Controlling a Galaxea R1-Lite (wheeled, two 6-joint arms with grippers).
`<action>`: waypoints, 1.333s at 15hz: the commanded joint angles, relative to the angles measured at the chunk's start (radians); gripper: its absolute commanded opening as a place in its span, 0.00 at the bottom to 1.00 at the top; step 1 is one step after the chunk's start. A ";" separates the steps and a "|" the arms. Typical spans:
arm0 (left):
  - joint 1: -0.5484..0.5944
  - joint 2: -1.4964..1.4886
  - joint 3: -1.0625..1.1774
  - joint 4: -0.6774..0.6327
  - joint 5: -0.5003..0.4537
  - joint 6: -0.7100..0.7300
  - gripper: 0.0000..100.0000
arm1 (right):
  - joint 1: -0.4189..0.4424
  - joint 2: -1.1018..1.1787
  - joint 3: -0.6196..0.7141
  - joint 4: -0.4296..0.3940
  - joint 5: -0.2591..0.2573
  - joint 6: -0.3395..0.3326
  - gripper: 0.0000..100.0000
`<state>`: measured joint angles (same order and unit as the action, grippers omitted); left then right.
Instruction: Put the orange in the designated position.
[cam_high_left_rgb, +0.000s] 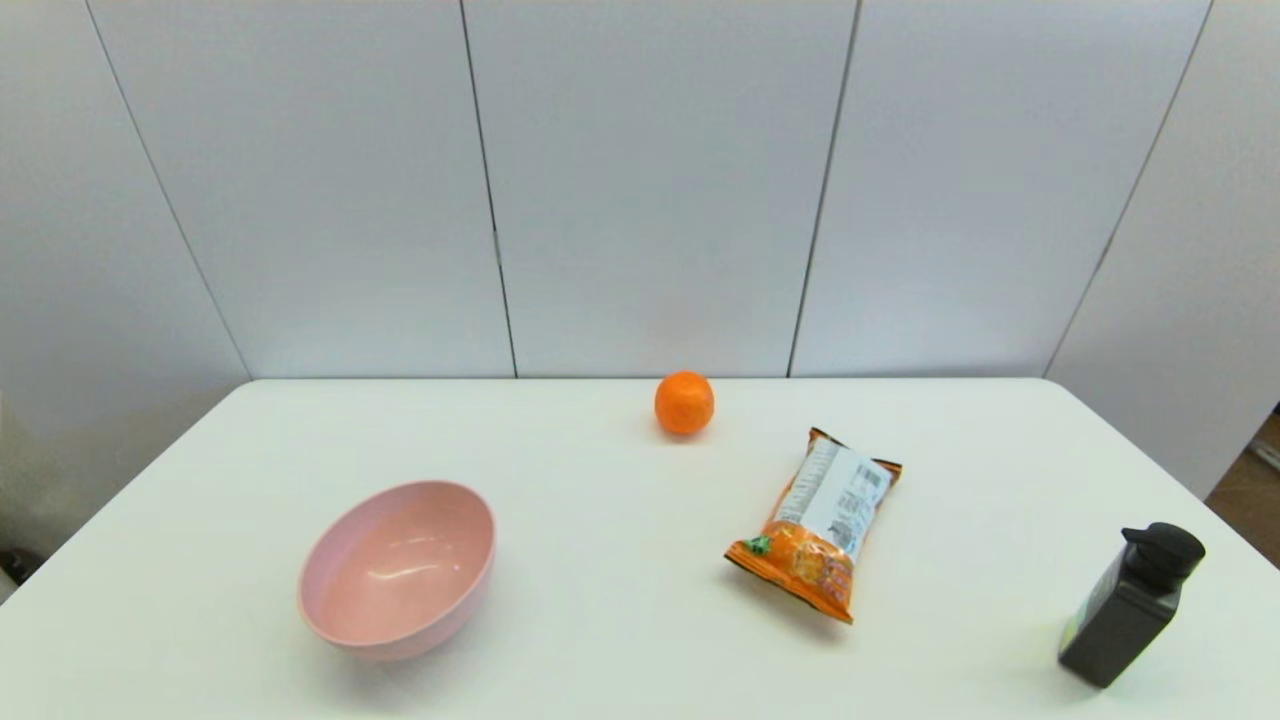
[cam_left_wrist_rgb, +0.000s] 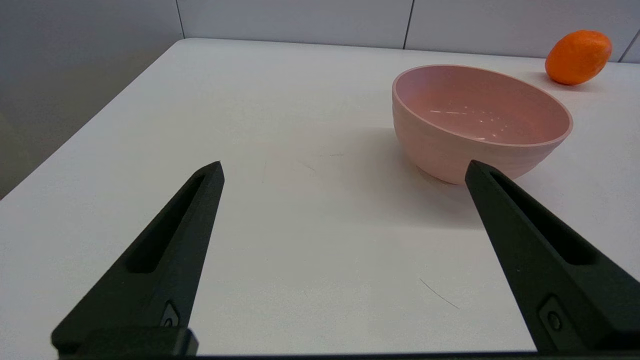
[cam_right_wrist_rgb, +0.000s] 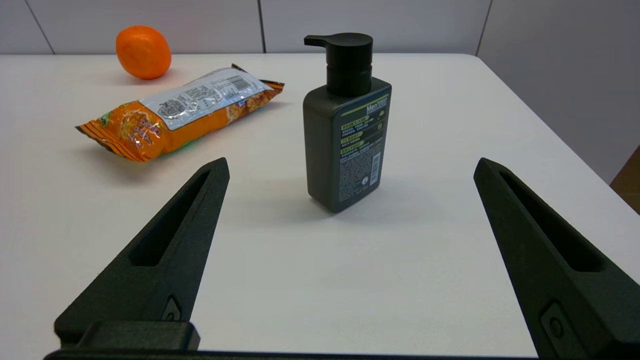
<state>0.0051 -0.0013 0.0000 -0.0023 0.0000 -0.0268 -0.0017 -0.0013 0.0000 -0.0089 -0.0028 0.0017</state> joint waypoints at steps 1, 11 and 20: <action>0.001 0.001 0.000 0.001 0.000 -0.001 1.00 | 0.000 0.001 0.002 0.000 0.000 0.000 1.00; -0.001 0.001 0.000 0.004 -0.002 0.016 1.00 | 0.000 0.001 0.002 0.000 0.000 0.000 1.00; -0.001 0.458 -0.479 0.004 -0.009 0.027 1.00 | 0.000 0.001 0.002 0.000 0.000 0.000 1.00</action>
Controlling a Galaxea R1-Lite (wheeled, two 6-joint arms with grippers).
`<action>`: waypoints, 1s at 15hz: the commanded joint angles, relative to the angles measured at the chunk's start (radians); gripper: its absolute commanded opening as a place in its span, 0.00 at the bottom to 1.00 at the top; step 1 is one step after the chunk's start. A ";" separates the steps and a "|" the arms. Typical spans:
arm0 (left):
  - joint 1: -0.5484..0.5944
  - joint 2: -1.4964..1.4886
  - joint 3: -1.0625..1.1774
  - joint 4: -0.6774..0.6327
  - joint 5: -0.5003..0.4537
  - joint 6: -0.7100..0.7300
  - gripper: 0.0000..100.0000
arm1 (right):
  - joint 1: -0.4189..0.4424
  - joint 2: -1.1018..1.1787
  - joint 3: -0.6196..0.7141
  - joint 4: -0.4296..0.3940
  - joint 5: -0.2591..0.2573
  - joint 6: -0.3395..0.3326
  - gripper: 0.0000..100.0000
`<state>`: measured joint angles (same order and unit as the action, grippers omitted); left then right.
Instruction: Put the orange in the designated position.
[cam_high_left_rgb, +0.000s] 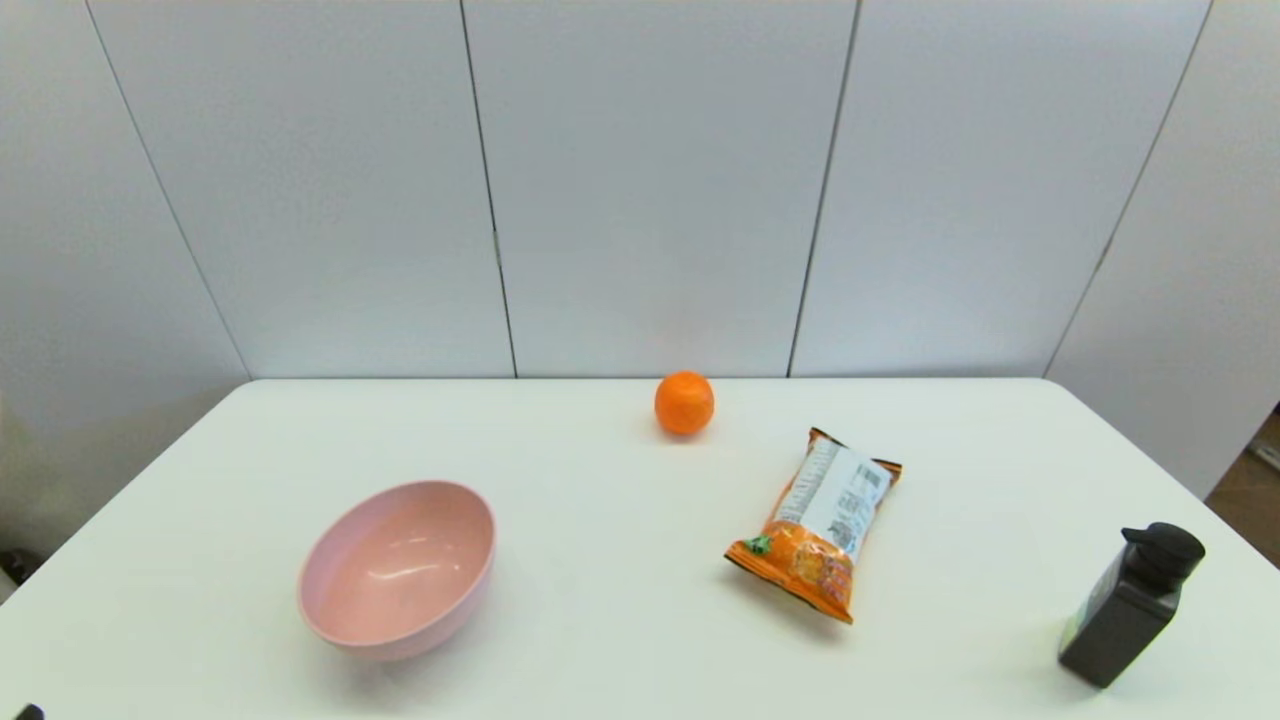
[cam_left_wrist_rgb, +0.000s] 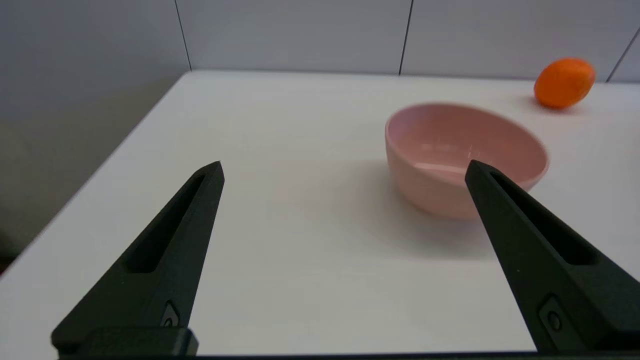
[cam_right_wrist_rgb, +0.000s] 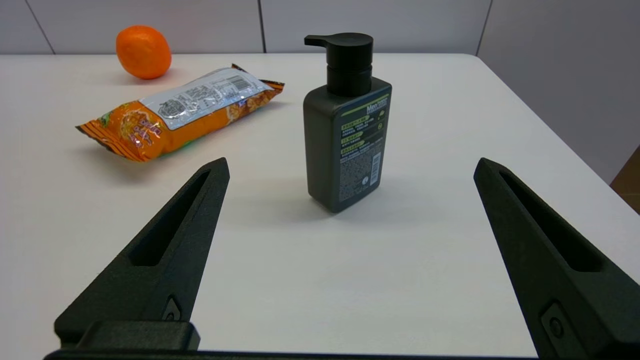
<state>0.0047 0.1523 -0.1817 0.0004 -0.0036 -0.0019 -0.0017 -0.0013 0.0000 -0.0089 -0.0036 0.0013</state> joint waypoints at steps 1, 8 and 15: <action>0.000 0.383 -0.384 0.001 -0.013 0.002 1.00 | 0.000 0.001 0.002 0.000 0.001 0.000 1.00; -0.175 0.914 -0.944 0.000 -0.021 0.000 1.00 | 0.000 0.001 0.002 0.000 0.001 0.000 1.00; -0.357 1.369 -1.269 0.001 -0.021 -0.006 1.00 | 0.000 0.001 0.002 0.000 0.001 0.000 1.00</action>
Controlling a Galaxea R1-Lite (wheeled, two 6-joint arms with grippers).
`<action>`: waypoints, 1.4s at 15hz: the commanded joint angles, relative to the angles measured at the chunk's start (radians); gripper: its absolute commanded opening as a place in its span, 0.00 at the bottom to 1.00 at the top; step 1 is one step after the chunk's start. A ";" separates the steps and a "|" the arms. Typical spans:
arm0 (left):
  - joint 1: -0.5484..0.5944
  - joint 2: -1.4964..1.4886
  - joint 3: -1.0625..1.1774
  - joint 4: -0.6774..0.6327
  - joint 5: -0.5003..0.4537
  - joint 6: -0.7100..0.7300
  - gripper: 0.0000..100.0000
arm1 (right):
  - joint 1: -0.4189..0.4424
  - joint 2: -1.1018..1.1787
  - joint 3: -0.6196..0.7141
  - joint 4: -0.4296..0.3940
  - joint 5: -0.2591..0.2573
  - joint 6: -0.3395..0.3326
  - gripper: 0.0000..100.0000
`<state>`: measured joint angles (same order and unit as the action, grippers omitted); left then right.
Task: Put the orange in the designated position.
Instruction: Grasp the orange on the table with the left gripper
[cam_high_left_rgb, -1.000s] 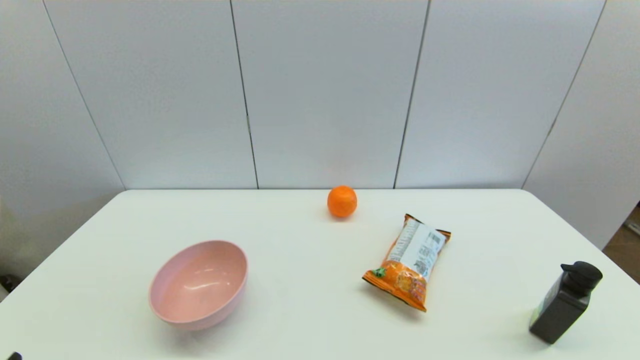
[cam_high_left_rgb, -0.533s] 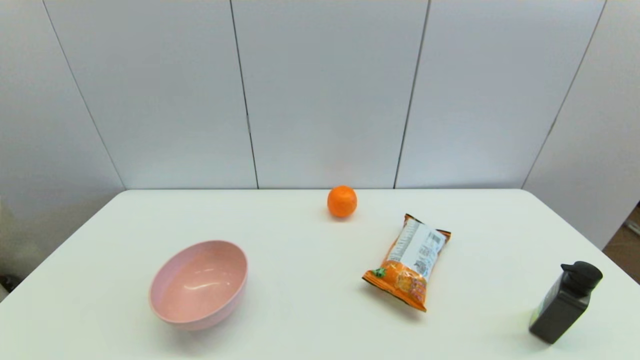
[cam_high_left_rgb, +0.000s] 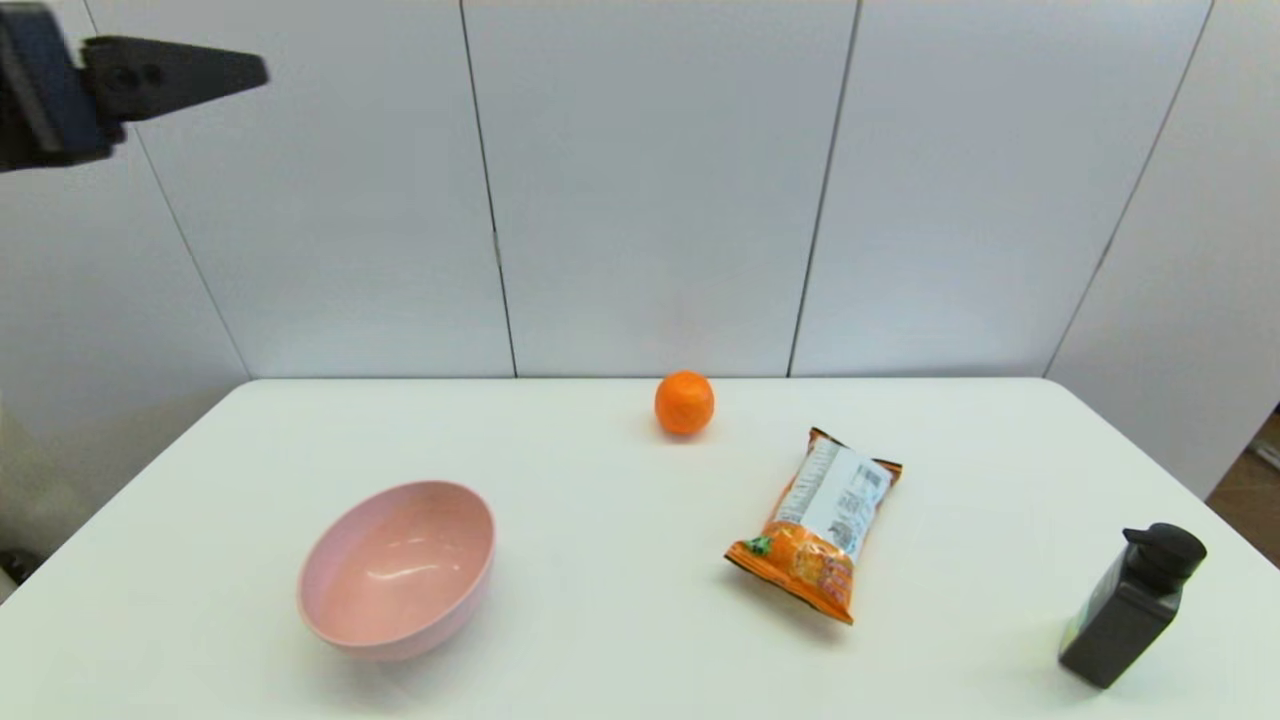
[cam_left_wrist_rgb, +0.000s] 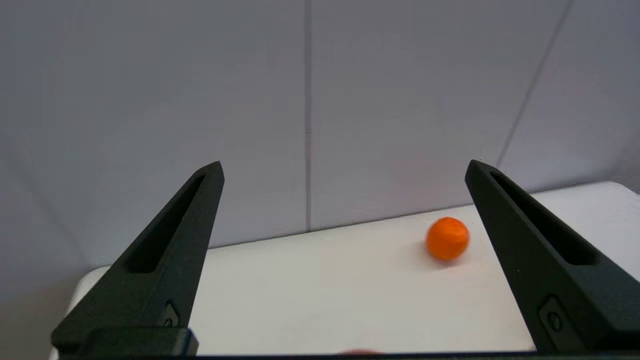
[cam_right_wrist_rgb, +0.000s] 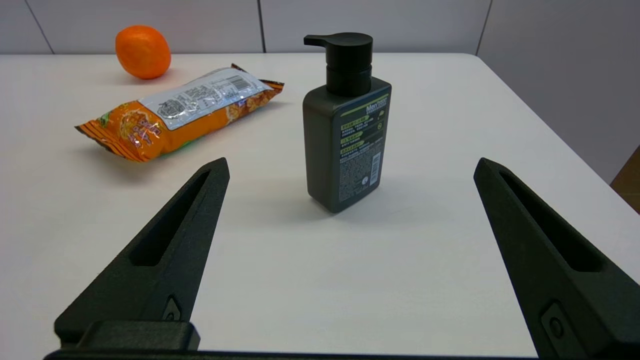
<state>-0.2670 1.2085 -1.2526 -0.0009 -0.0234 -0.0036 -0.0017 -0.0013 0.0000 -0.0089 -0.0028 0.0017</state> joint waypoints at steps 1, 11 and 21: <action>-0.113 0.387 -0.245 0.004 -0.003 -0.001 1.00 | 0.000 0.001 0.002 0.000 0.000 0.000 1.00; -0.274 0.861 -0.423 0.012 -0.116 -0.022 1.00 | 0.000 0.001 0.002 0.000 0.000 0.000 1.00; -0.339 1.197 -0.720 0.162 -0.099 -0.128 1.00 | 0.000 0.001 0.002 0.000 0.000 0.000 1.00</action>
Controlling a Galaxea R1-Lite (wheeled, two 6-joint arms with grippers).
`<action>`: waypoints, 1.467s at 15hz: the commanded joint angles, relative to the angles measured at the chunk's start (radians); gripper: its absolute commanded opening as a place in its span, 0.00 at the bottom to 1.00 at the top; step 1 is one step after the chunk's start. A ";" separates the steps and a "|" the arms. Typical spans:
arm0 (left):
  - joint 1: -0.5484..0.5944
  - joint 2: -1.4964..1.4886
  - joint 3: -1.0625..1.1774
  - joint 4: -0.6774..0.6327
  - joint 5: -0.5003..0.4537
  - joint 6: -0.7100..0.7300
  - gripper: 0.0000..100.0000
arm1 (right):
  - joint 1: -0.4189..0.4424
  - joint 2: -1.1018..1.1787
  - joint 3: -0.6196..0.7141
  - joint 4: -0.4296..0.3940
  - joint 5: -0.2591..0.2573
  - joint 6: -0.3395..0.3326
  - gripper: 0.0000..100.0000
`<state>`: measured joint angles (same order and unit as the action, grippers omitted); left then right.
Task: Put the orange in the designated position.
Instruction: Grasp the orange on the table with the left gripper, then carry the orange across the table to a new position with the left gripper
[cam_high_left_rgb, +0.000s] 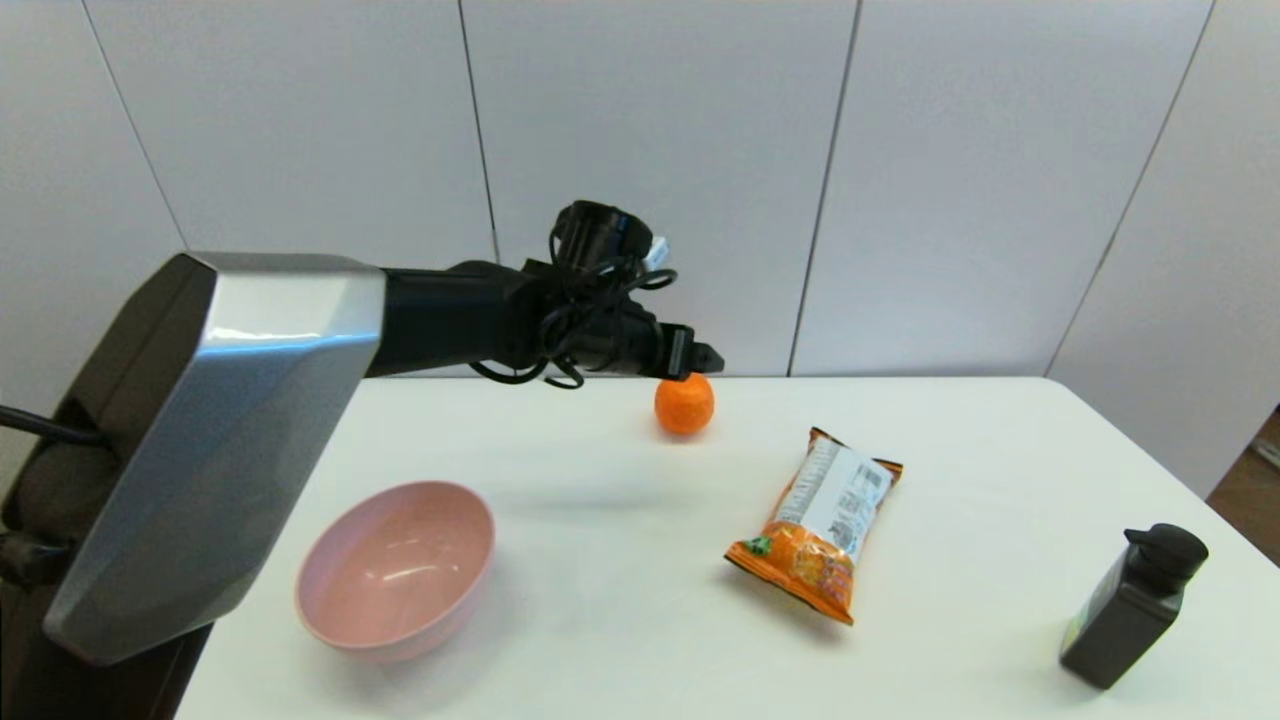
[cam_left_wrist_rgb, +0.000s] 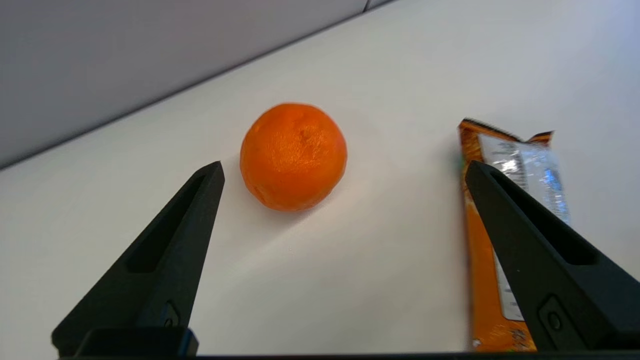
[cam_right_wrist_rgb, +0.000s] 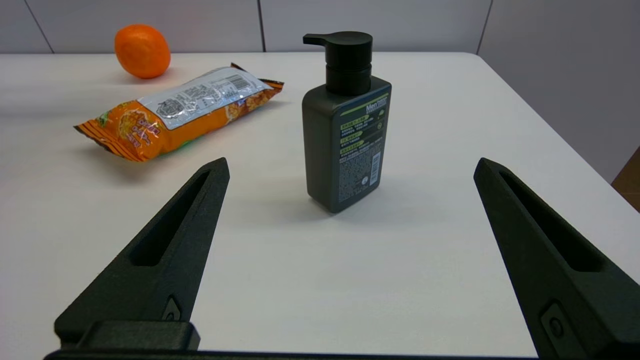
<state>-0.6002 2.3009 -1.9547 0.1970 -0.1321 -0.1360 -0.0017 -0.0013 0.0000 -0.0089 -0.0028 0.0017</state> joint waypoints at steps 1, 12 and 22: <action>-0.006 0.123 -0.018 -0.051 0.025 0.004 1.00 | 0.000 0.001 0.002 0.000 0.000 0.000 1.00; -0.006 0.215 -0.018 -0.188 0.054 0.003 1.00 | 0.000 0.001 0.002 0.000 0.000 0.000 1.00; -0.018 0.054 -0.010 -0.133 0.213 -0.010 0.00 | 0.000 0.001 0.002 0.000 0.000 0.000 1.00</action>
<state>-0.6181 2.4606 -1.9723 0.0619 0.0611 -0.1428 -0.0017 -0.0013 0.0000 -0.0089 -0.0028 0.0017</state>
